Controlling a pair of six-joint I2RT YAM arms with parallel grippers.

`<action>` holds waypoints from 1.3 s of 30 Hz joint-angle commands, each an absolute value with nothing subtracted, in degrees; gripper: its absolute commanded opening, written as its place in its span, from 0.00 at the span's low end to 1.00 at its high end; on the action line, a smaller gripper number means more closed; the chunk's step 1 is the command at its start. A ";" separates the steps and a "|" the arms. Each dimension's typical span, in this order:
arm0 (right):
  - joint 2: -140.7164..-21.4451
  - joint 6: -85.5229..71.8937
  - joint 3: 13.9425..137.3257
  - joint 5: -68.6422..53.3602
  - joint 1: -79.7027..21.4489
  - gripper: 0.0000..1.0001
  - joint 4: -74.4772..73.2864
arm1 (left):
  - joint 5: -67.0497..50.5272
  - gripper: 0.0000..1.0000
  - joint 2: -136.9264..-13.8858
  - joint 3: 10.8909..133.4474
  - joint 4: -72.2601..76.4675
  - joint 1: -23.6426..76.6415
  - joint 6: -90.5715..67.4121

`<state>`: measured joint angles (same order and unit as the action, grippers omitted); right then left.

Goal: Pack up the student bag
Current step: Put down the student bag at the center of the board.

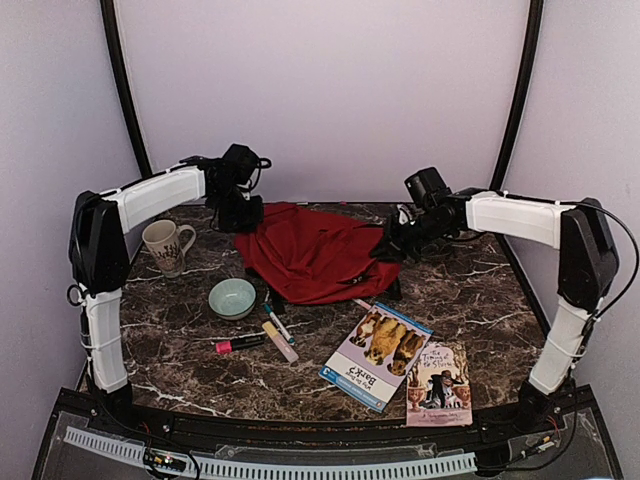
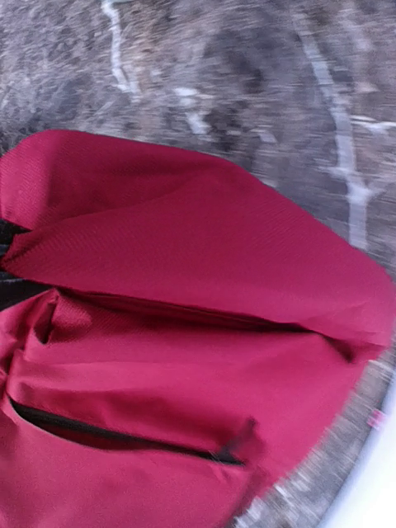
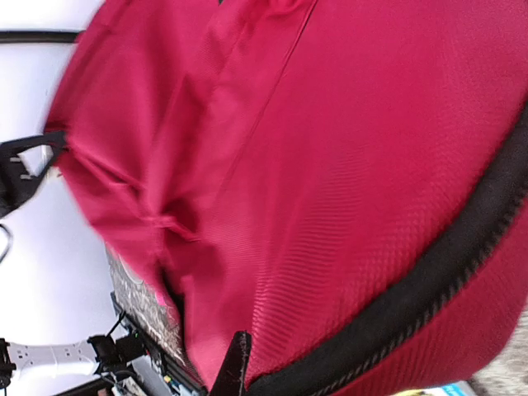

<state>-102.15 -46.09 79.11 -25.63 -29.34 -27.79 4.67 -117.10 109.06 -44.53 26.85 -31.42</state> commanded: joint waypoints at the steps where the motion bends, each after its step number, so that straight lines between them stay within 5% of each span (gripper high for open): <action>1: -103.79 -49.16 76.94 -29.60 -30.24 0.00 -22.30 | 4.65 0.00 -116.54 102.13 -46.22 27.15 -29.72; 6: -105.05 -48.76 75.76 -29.31 -30.26 0.00 -22.51 | 5.72 0.02 -116.50 100.76 -48.07 27.13 -27.13; 11: -105.00 -47.55 74.29 -28.71 -30.31 0.01 -22.44 | 6.55 0.28 -114.74 100.87 -49.48 27.14 -24.10; 18: -104.97 -41.47 77.36 -27.68 -30.10 0.34 -28.09 | 11.89 0.70 -111.53 102.07 -49.64 31.89 -16.39; 24: -103.44 -30.59 80.54 -22.64 -29.80 0.55 -36.20 | 9.73 0.64 -108.50 99.74 -48.29 37.64 -12.10; 30: -95.87 -23.08 77.70 -16.52 -29.30 0.57 -39.97 | 8.41 0.63 -100.60 92.71 -39.47 43.20 -8.97; 34: -86.09 -22.03 72.37 -13.73 -29.40 0.58 -35.17 | 9.62 0.65 -88.56 76.39 -21.92 47.89 -2.04; 36: -81.55 -21.84 69.84 -12.34 -29.44 0.60 -33.39 | 9.05 0.68 -82.90 68.51 -13.23 49.80 1.63; 39: -75.79 -21.68 66.68 -10.79 -29.40 0.64 -31.44 | 5.39 0.89 -75.86 58.87 -3.05 50.45 4.98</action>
